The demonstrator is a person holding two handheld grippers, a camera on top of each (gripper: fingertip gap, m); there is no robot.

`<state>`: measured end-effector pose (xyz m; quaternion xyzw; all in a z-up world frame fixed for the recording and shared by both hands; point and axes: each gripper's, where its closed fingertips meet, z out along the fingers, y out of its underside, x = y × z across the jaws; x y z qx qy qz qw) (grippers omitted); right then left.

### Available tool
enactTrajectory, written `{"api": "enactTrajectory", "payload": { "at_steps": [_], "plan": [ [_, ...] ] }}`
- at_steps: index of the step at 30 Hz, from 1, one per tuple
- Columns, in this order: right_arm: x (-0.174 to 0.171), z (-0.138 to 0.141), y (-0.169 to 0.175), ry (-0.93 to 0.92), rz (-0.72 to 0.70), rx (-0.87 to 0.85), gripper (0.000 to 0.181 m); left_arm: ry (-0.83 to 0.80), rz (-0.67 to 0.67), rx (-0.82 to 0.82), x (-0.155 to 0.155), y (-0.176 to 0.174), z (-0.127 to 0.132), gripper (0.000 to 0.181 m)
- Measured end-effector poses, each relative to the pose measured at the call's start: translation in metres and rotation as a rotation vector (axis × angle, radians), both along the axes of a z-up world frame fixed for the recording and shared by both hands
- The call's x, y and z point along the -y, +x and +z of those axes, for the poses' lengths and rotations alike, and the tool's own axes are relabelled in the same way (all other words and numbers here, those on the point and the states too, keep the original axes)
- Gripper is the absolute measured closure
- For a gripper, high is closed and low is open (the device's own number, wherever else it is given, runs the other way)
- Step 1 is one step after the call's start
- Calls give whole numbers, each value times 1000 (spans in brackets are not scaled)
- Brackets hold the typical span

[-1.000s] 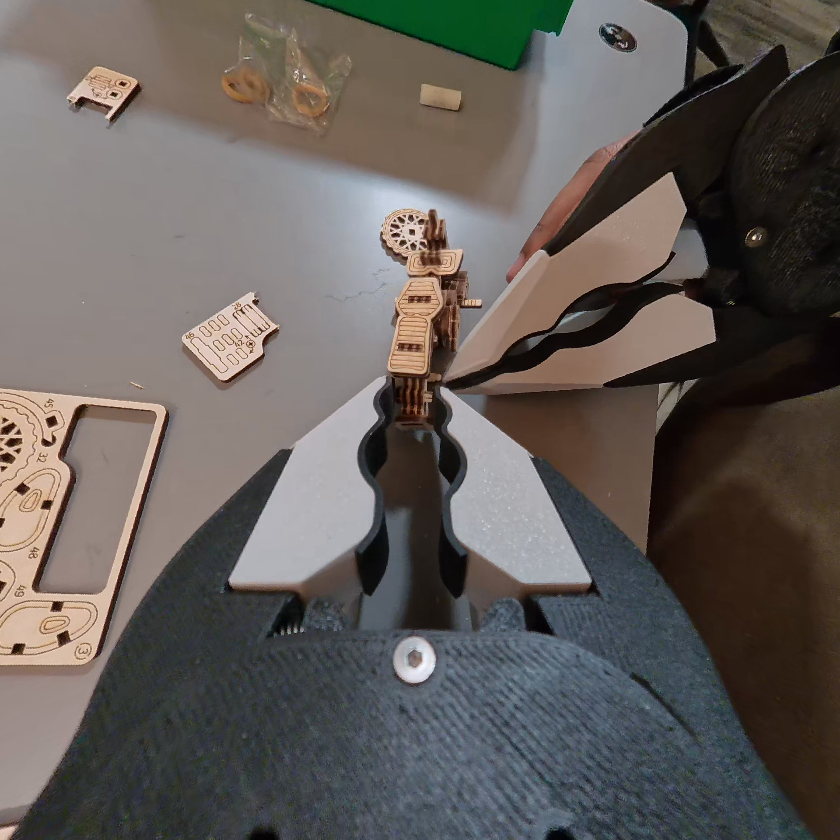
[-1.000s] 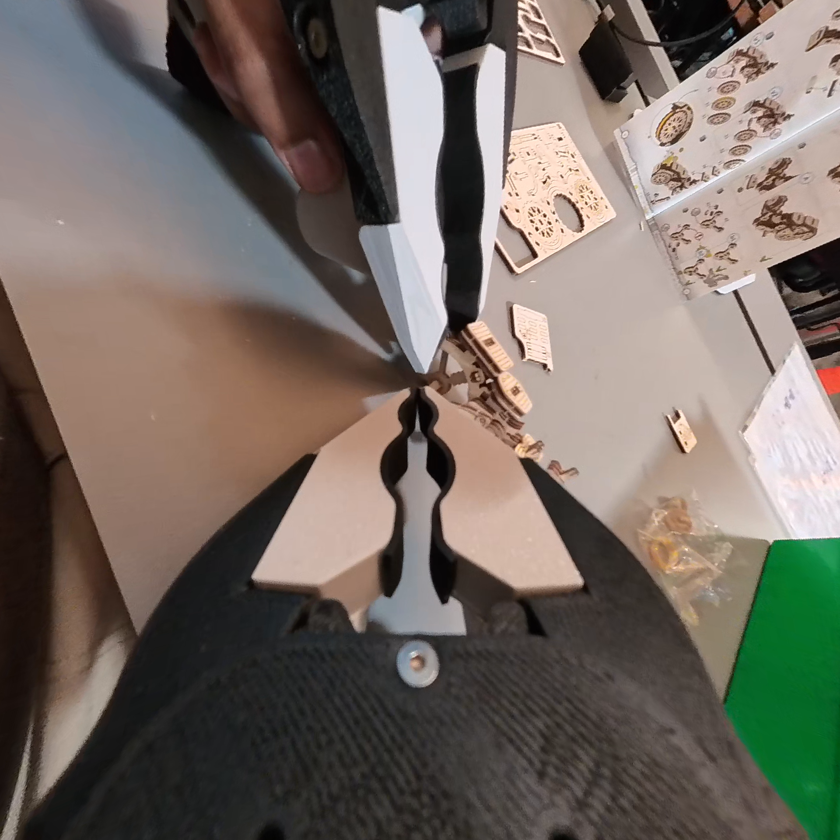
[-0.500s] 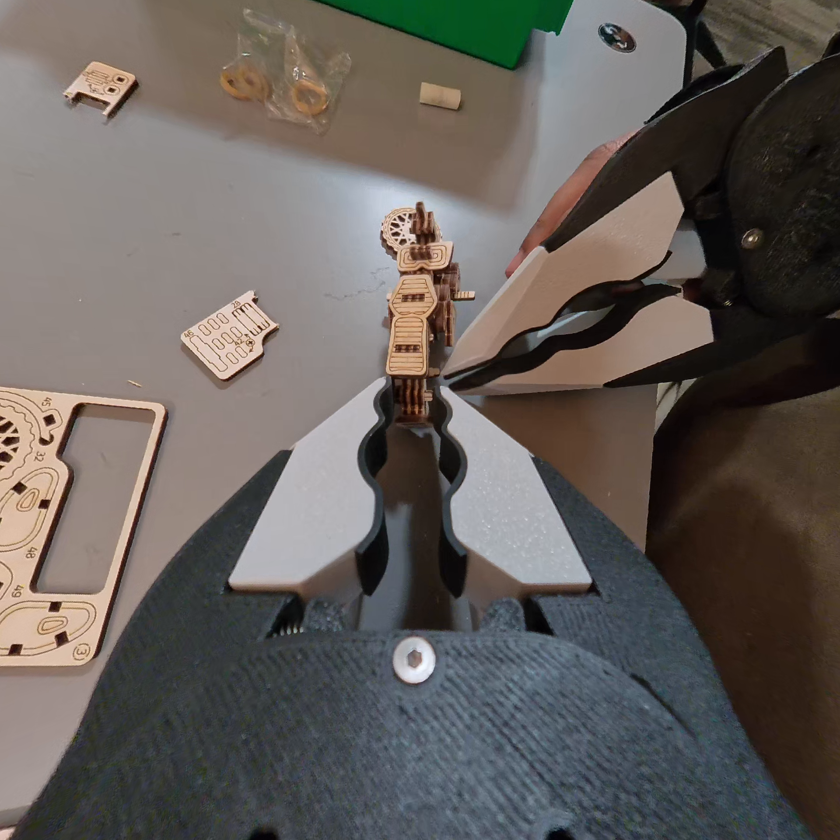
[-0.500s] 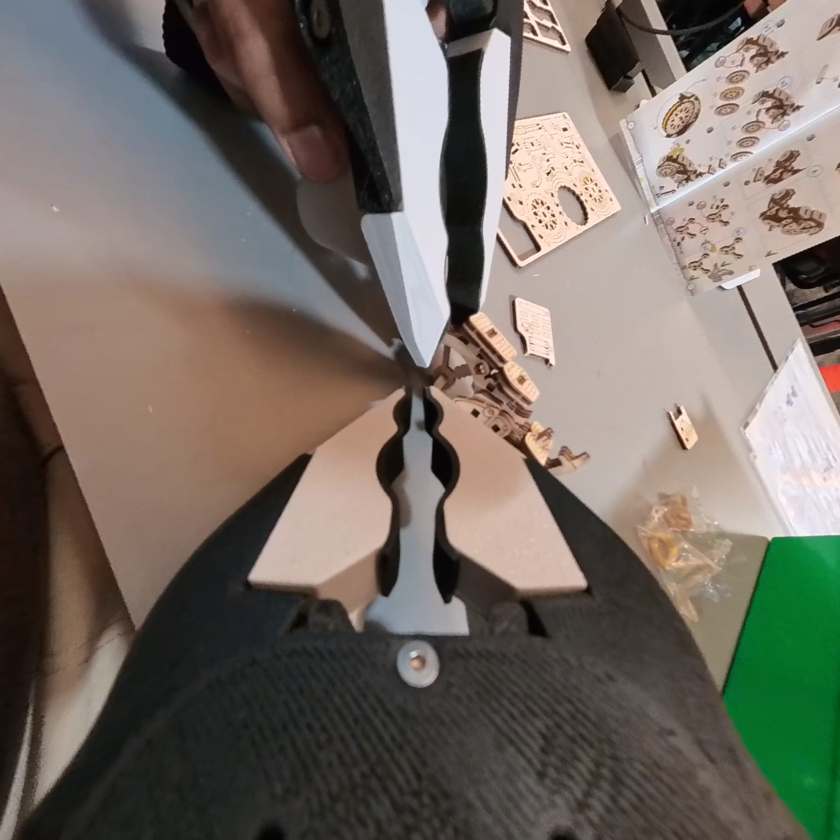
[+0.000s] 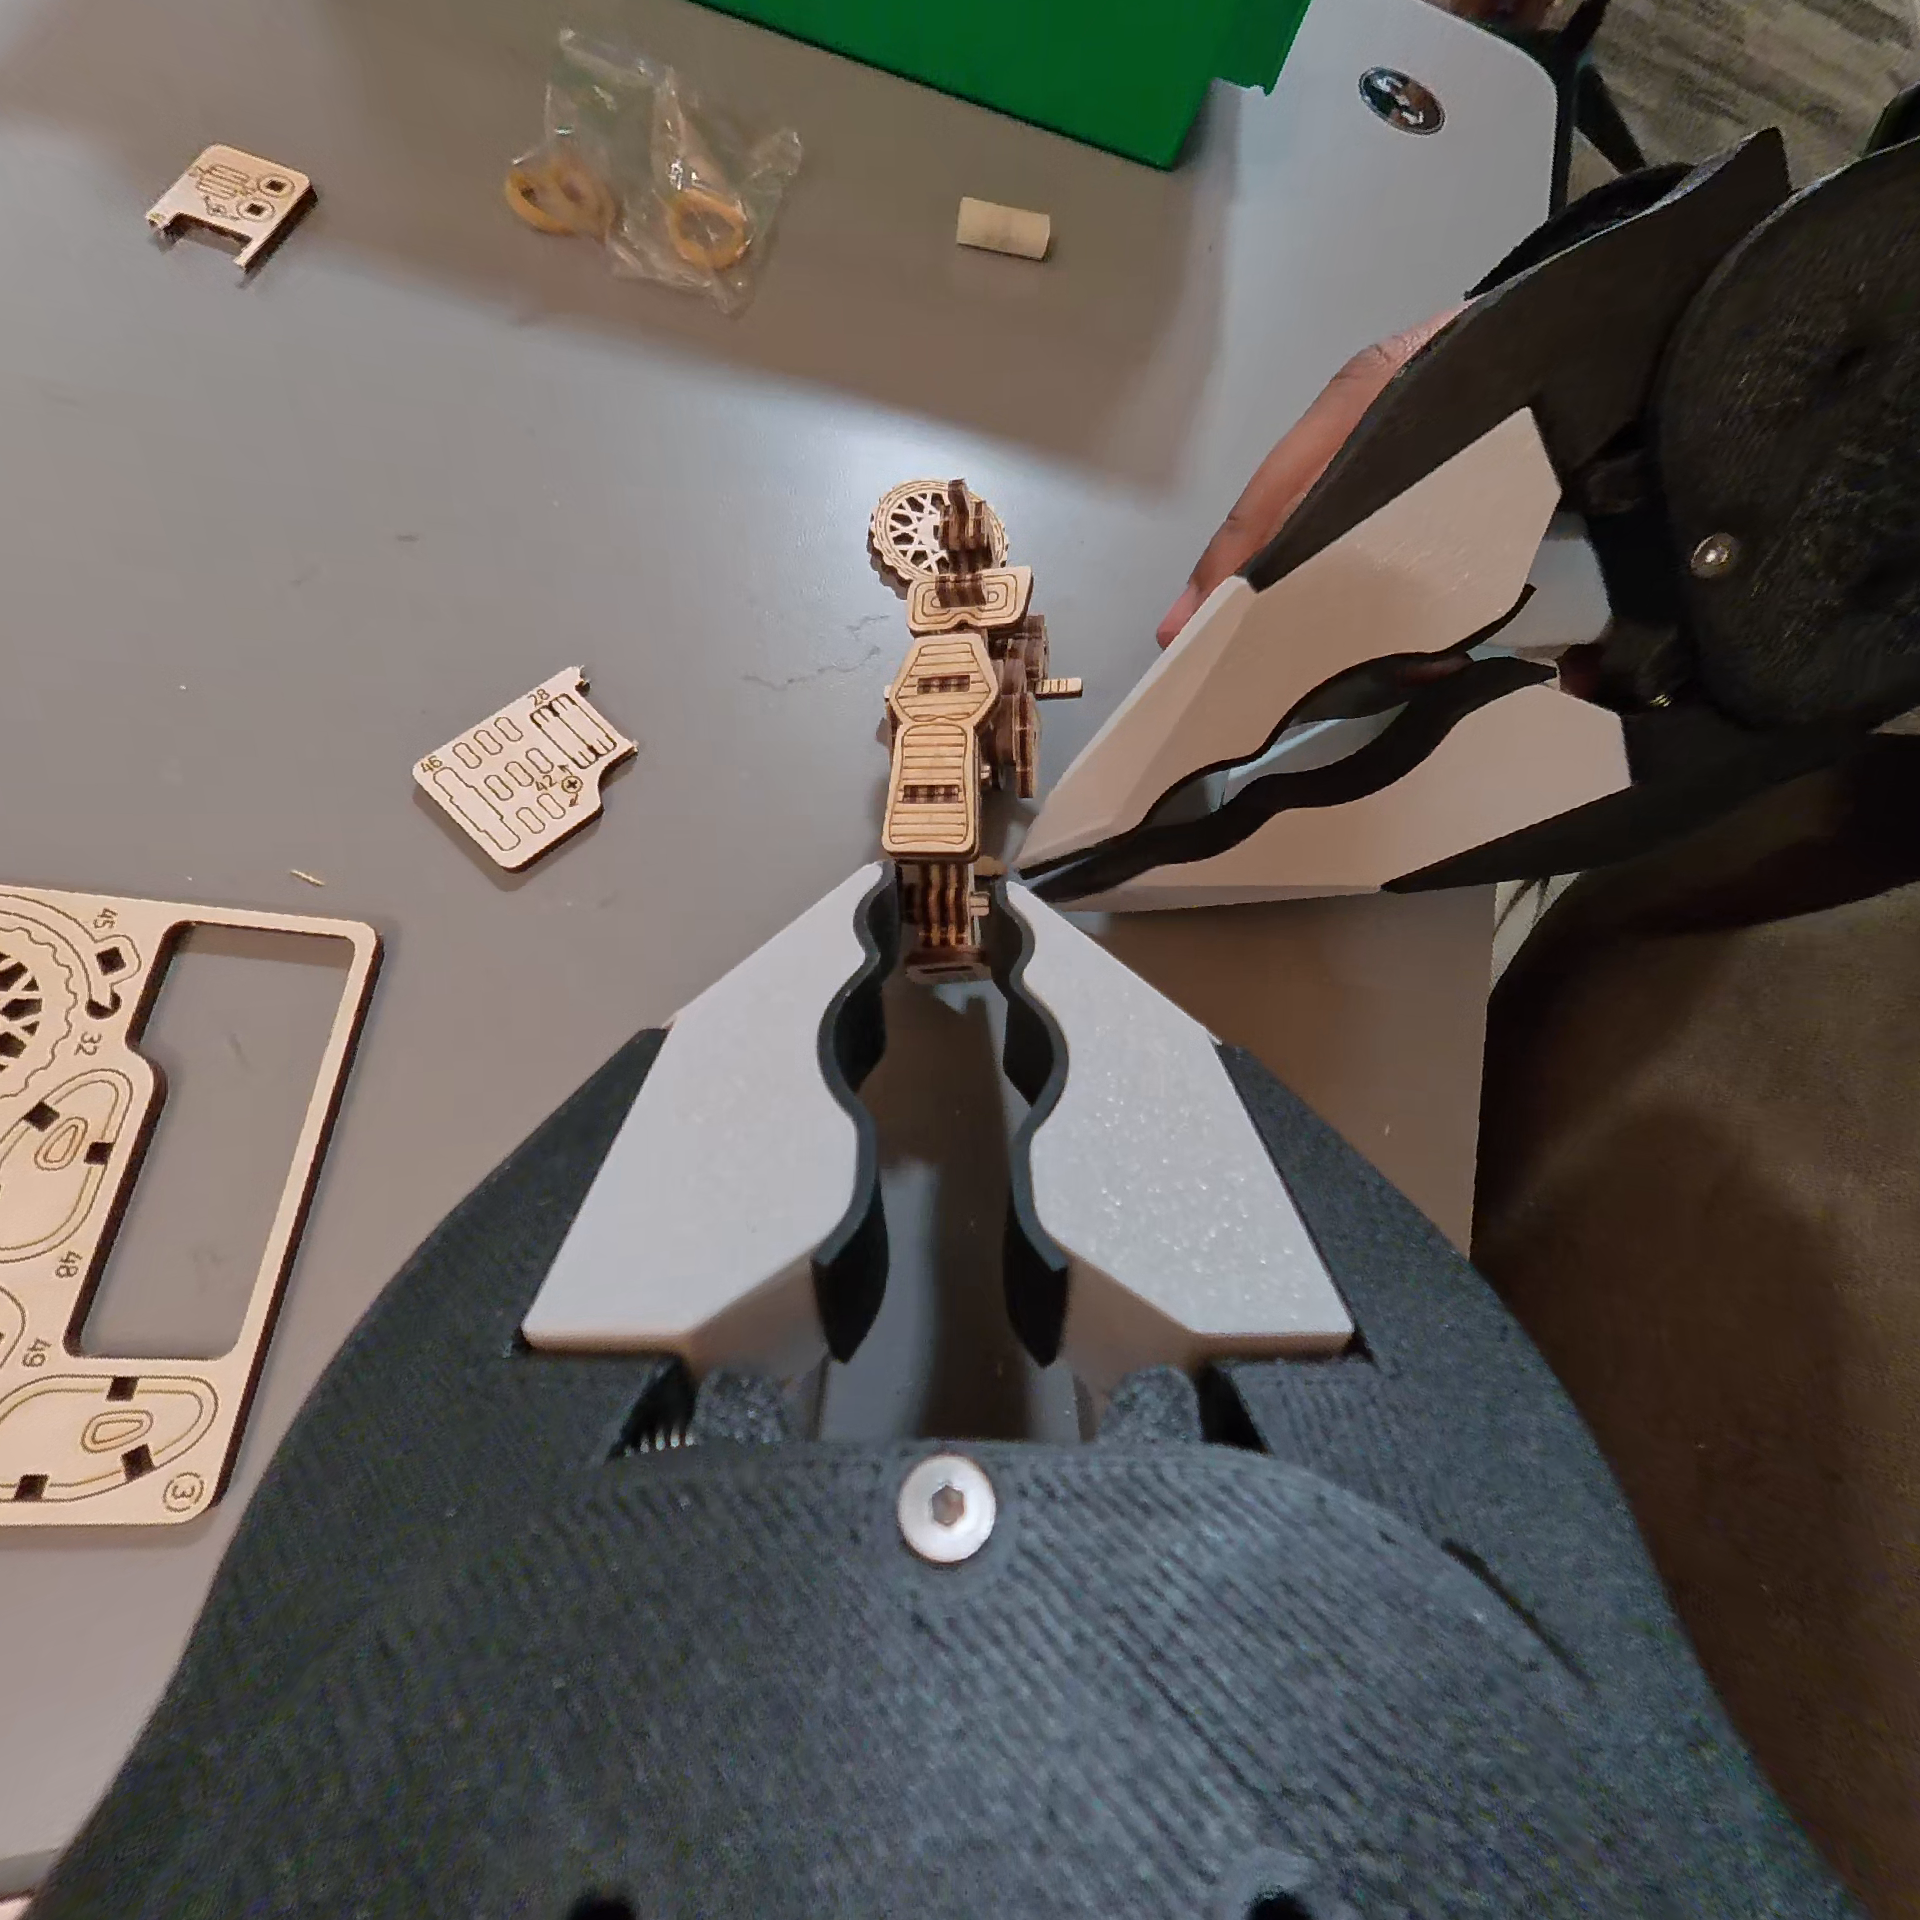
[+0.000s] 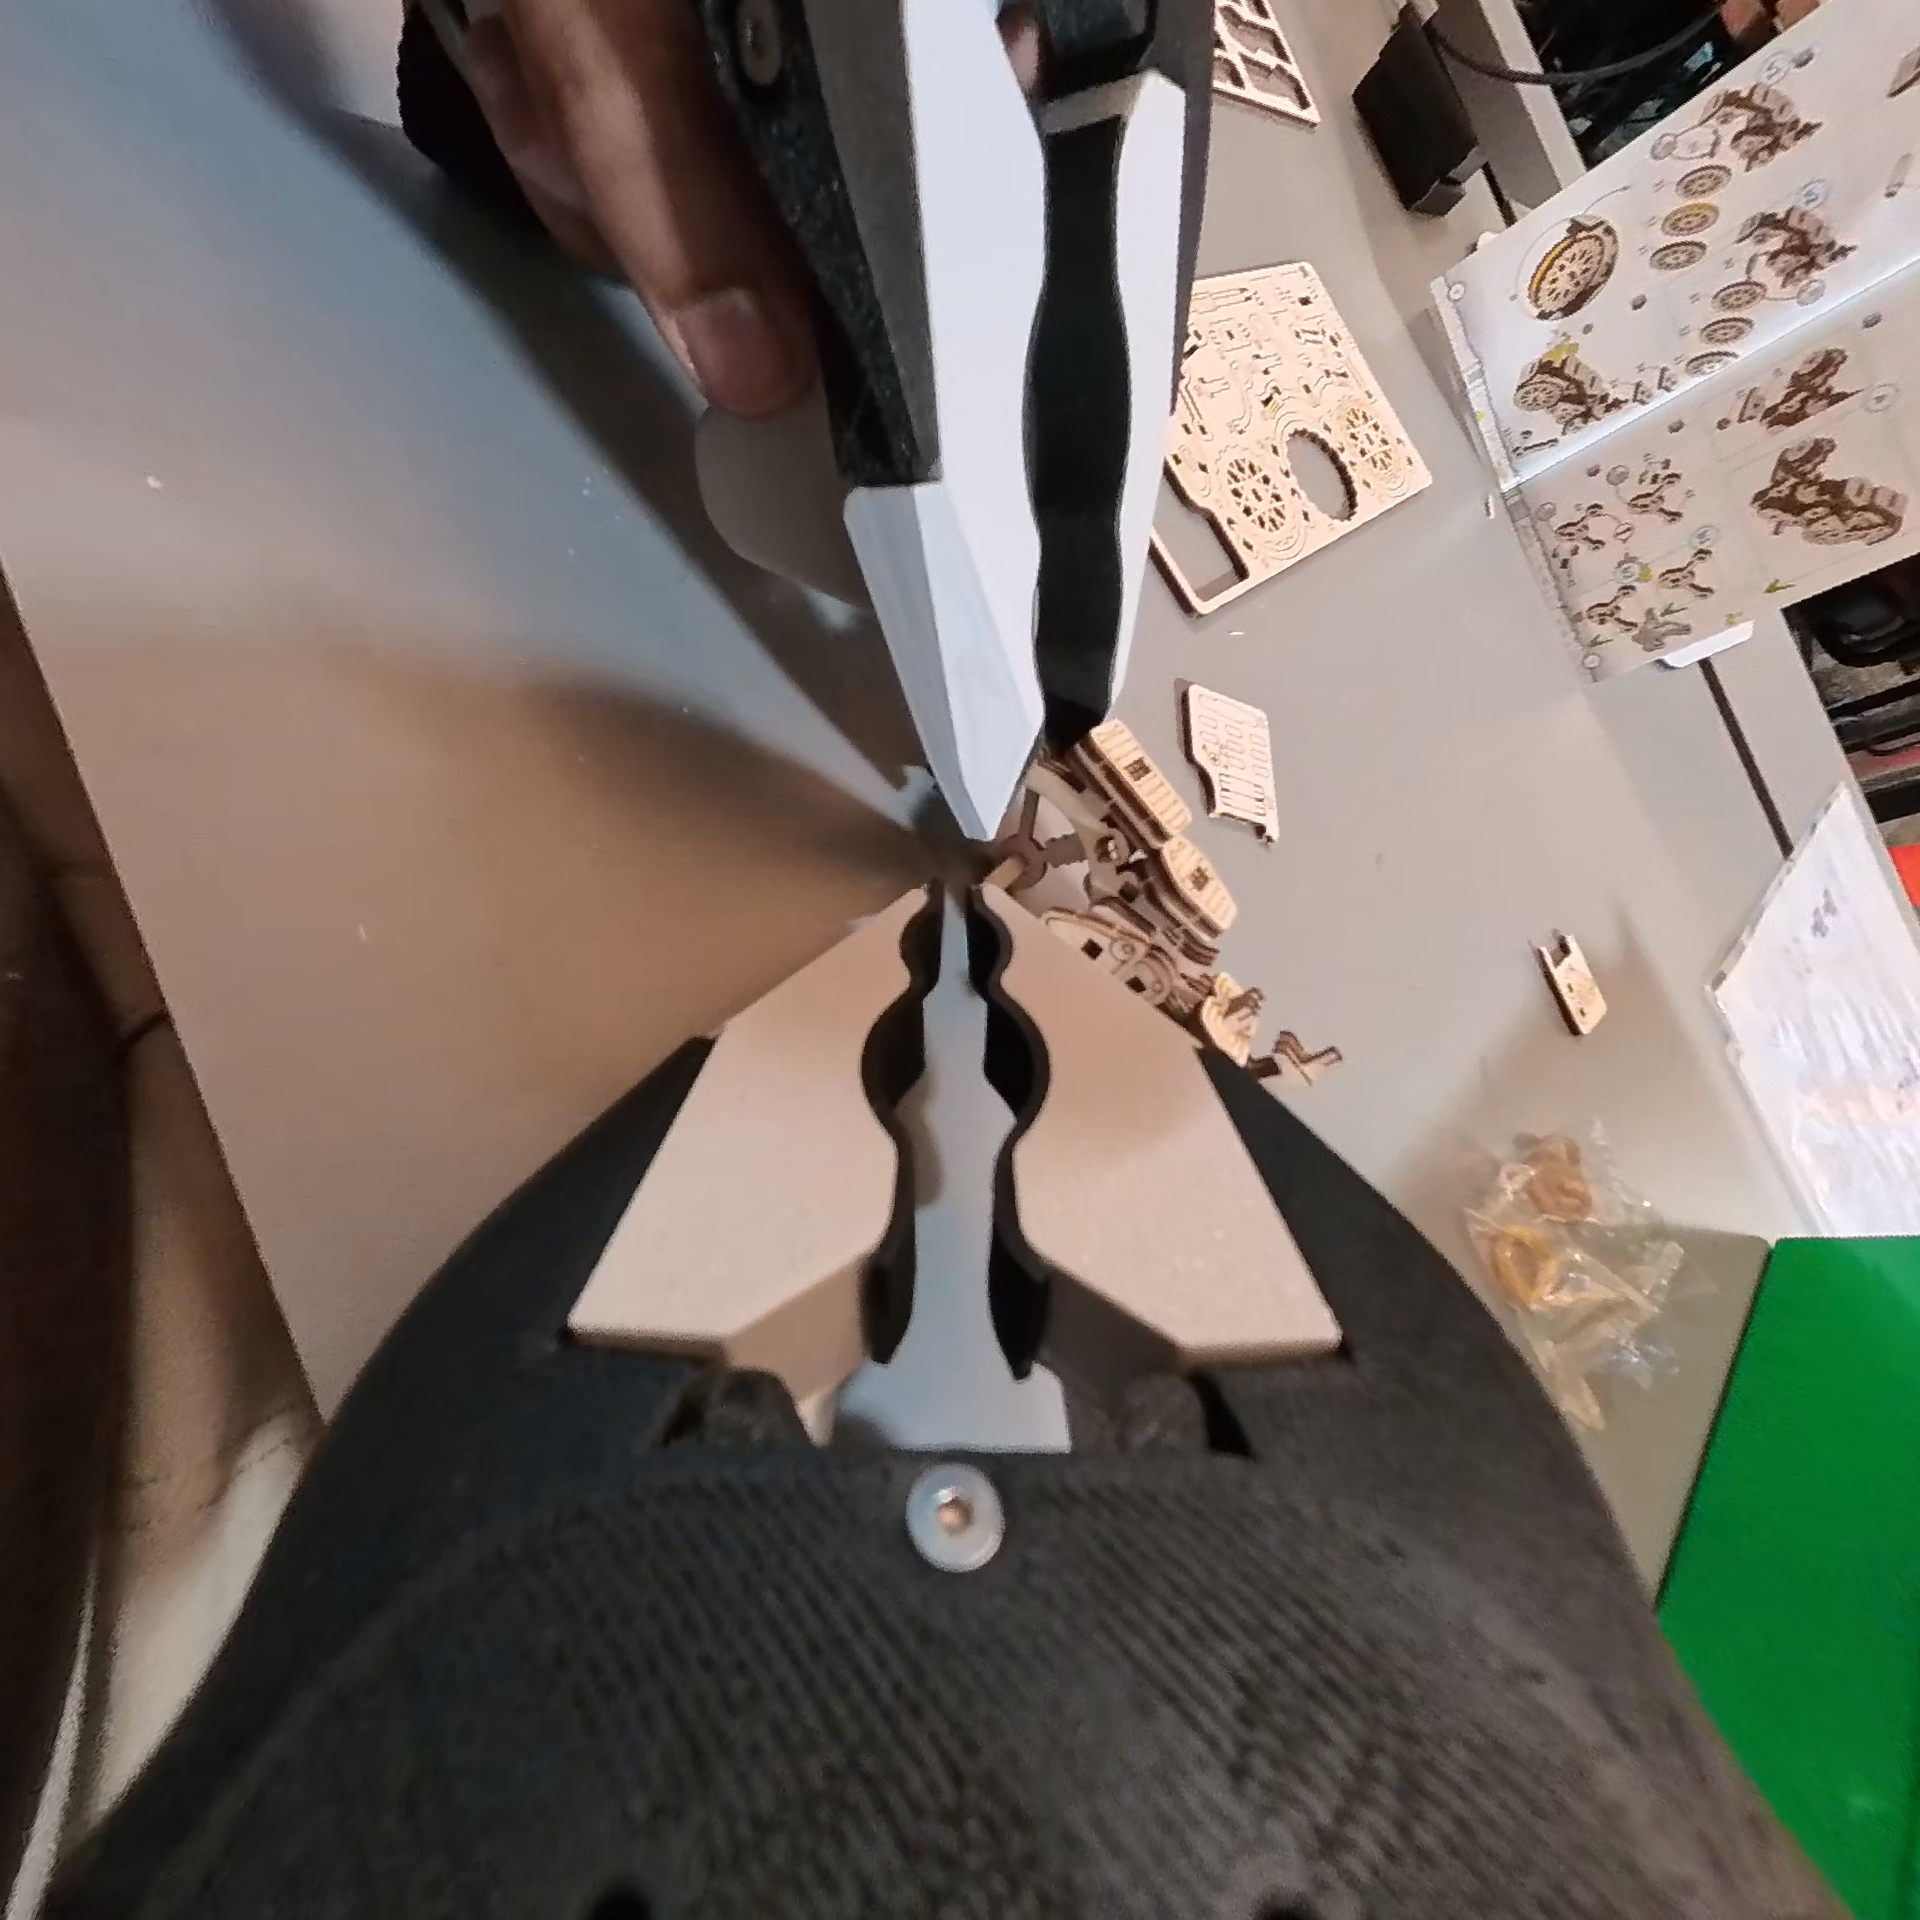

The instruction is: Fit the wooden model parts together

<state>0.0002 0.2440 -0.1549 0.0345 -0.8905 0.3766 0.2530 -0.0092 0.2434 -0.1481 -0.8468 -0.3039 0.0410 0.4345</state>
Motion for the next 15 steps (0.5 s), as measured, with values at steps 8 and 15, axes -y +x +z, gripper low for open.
{"api": "enactTrajectory", "payload": {
  "at_steps": [8,15],
  "plan": [
    [0,1,-2,0,-9,-19,181,-12,-12,-12,-1,2,-1,165],
    [1,3,-1,-5,-1,-22,179,7,6,15,-1,0,-1,164]
  ]
}}
